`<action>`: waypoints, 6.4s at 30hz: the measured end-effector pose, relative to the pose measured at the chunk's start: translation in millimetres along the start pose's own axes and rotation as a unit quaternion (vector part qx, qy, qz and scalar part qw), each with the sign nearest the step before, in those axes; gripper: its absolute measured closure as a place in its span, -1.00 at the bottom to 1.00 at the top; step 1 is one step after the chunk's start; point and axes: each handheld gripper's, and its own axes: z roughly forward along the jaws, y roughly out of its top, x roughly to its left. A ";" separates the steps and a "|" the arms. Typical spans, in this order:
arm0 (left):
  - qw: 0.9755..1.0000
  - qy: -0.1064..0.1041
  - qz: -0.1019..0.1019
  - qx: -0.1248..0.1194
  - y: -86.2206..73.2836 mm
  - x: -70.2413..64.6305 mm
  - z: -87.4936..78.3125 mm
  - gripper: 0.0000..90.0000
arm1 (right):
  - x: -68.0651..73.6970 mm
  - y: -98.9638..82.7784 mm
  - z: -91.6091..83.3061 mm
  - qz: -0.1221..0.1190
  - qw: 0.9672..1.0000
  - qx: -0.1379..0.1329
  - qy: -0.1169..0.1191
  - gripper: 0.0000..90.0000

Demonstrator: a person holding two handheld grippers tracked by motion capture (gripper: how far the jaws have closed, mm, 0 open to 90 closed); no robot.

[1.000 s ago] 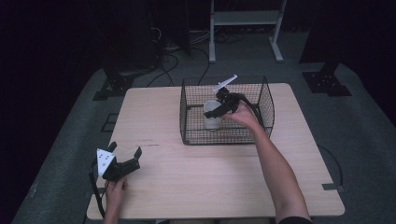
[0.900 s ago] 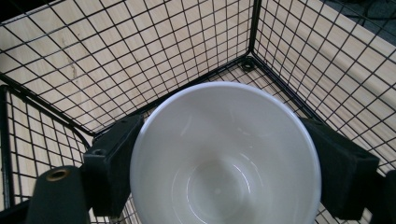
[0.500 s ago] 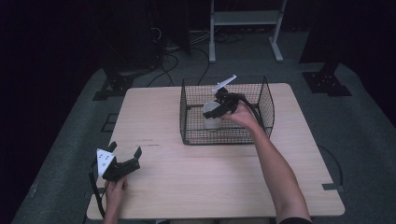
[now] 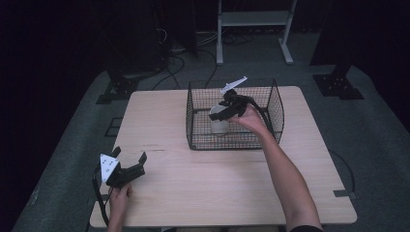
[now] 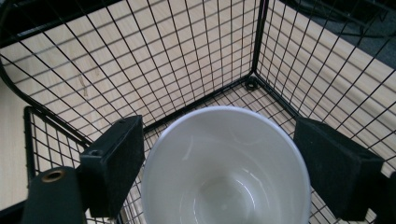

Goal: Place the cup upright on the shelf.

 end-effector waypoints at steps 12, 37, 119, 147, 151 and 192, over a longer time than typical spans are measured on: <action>1.000 0.000 0.001 0.001 0.0 0.0 0.2 -1.00 | -2.6 4.4 -26.4 0.016 0.998 -0.053 0.007 -0.63; 1.000 -0.001 0.000 -0.002 -0.1 0.2 -0.2 -1.00 | -0.4 -14.5 -65.8 0.050 0.995 -0.086 -0.009 -0.61; 1.000 0.001 0.010 -0.001 -0.2 -2.3 0.1 -1.00 | 67.8 -118.3 -113.2 0.015 0.994 -0.093 0.048 -0.61; 1.000 0.002 0.012 -0.001 -0.3 -2.7 0.0 -1.00 | 80.9 -156.7 -122.5 0.021 0.994 -0.093 0.044 -0.62; 1.000 0.002 0.012 -0.001 -0.3 -2.8 0.0 -1.00 | 81.5 -162.9 -126.6 0.023 0.994 -0.102 0.037 -0.62; 1.000 0.004 0.017 -0.001 -0.3 -4.0 0.4 -1.00 | 95.4 -243.9 -153.5 0.063 0.984 -0.164 -0.029 -0.62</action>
